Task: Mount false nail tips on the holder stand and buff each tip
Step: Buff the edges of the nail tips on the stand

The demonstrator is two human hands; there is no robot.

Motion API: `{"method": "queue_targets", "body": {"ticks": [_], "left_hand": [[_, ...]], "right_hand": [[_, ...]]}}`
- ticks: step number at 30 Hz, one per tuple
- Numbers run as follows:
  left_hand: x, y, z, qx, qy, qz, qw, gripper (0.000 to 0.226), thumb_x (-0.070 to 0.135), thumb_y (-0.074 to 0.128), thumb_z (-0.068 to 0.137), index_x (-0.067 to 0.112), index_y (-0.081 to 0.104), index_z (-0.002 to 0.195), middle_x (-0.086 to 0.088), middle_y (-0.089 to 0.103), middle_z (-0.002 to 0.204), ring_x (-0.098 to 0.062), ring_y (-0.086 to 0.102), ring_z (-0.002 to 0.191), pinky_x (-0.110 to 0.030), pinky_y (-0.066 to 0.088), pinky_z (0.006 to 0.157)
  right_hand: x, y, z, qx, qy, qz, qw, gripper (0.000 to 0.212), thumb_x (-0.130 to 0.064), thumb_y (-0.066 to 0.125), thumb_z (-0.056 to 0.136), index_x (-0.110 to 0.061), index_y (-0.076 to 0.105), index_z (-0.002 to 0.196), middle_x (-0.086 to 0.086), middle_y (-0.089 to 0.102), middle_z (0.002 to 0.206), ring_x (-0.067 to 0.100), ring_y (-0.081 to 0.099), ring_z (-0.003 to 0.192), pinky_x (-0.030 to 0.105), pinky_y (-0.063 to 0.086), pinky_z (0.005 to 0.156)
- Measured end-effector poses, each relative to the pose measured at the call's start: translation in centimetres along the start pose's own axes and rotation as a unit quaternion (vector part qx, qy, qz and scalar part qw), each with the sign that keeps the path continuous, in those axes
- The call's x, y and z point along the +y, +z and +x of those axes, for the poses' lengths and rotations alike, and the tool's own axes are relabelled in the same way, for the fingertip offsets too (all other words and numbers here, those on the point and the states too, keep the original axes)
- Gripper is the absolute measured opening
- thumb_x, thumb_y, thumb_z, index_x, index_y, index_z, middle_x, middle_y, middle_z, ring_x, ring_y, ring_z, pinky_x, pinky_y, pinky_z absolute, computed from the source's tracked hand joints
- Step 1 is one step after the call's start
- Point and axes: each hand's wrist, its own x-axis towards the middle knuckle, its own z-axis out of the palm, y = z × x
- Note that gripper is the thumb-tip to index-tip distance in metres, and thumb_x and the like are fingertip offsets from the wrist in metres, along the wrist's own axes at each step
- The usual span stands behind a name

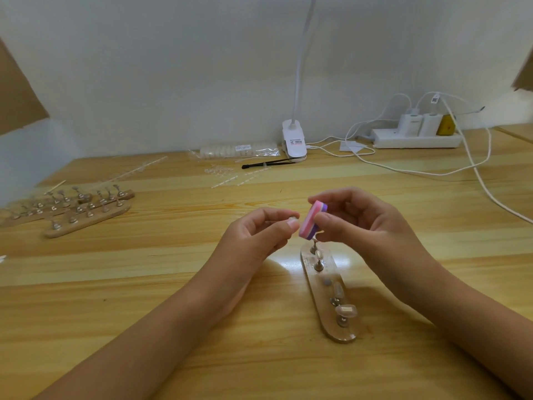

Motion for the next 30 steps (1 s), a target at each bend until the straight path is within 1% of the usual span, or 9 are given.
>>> {"method": "queue_targets", "body": {"ticks": [4,7,11,14,18,22,25,29,30], "left_hand": [[-0.11,0.05,-0.07,-0.001,0.005,0.004,1.000,0.038,0.044,0.075,0.067,0.024,0.077,0.100,-0.008,0.074,0.110,-0.019,0.067,0.109,-0.034,0.048,0.102],[-0.07,0.10,-0.02,0.002,0.002,0.004,1.000,0.040,0.046,0.075,0.066,0.025,0.077,0.099,-0.006,0.073,0.108,-0.014,0.066,0.101,-0.032,0.049,0.098],[-0.12,0.19,-0.06,-0.005,0.008,0.000,1.000,0.038,0.043,0.075,0.067,0.022,0.076,0.099,-0.009,0.074,0.108,-0.022,0.067,0.107,-0.035,0.049,0.102],[-0.07,0.19,-0.01,0.007,0.007,-0.004,1.000,0.041,0.045,0.076,0.065,0.021,0.077,0.099,-0.013,0.072,0.112,-0.022,0.066,0.107,-0.034,0.049,0.101],[-0.10,0.17,-0.06,0.000,0.008,-0.002,1.000,0.038,0.044,0.076,0.066,0.024,0.077,0.097,-0.008,0.074,0.109,-0.022,0.067,0.109,-0.035,0.048,0.102],[-0.08,0.15,-0.05,0.001,0.012,0.005,1.000,0.036,0.046,0.076,0.066,0.026,0.077,0.096,-0.003,0.074,0.104,-0.014,0.066,0.102,-0.034,0.048,0.100],[-0.12,0.15,-0.09,-0.004,0.015,0.007,1.000,0.034,0.045,0.076,0.066,0.027,0.077,0.095,-0.004,0.075,0.106,-0.019,0.067,0.106,-0.036,0.048,0.103],[-0.15,-0.04,-0.02,0.001,0.014,0.014,1.000,0.037,0.046,0.076,0.067,0.026,0.077,0.098,-0.002,0.074,0.105,-0.016,0.066,0.104,-0.035,0.048,0.102],[-0.19,-0.04,-0.02,0.001,0.013,0.014,1.000,0.037,0.046,0.076,0.066,0.026,0.077,0.098,-0.003,0.073,0.105,-0.016,0.065,0.103,-0.035,0.048,0.102]], "right_hand": [[0.09,0.07,-0.13,-0.037,0.019,-0.009,0.999,0.032,-0.026,0.073,0.073,-0.015,0.070,0.103,0.009,0.074,0.095,0.023,0.072,0.090,0.025,0.057,0.079],[0.03,-0.07,-0.03,0.002,0.003,0.001,1.000,0.031,-0.025,0.072,0.074,-0.016,0.070,0.103,0.006,0.074,0.094,0.020,0.072,0.088,0.022,0.057,0.076],[0.02,0.14,-0.18,-0.048,0.030,-0.007,0.998,0.031,-0.022,0.073,0.074,-0.010,0.067,0.101,0.009,0.074,0.091,0.020,0.072,0.084,0.021,0.056,0.073],[0.13,0.07,-0.08,-0.004,0.009,0.005,1.000,0.032,-0.024,0.073,0.073,-0.012,0.068,0.102,0.006,0.074,0.091,0.022,0.072,0.086,0.023,0.057,0.074],[0.00,0.15,-0.16,-0.052,0.025,-0.003,0.998,0.032,-0.023,0.072,0.074,-0.009,0.067,0.102,0.008,0.074,0.091,0.018,0.072,0.083,0.021,0.056,0.072],[-0.05,-0.21,0.02,-0.014,0.011,0.008,1.000,0.031,-0.023,0.070,0.075,-0.012,0.068,0.104,0.006,0.074,0.093,0.018,0.072,0.086,0.020,0.055,0.071],[-0.05,-0.10,-0.13,-0.070,0.035,-0.011,0.997,0.032,-0.021,0.070,0.077,-0.009,0.066,0.106,0.007,0.074,0.094,0.018,0.072,0.086,0.021,0.055,0.072],[0.12,-0.15,0.05,-0.011,0.009,0.009,1.000,0.030,-0.022,0.070,0.076,-0.011,0.068,0.104,0.005,0.074,0.091,0.018,0.072,0.084,0.020,0.055,0.071],[0.11,-0.15,0.08,-0.010,0.011,0.012,1.000,0.031,-0.022,0.070,0.076,-0.011,0.068,0.104,0.005,0.074,0.090,0.018,0.072,0.084,0.020,0.055,0.070]]}}
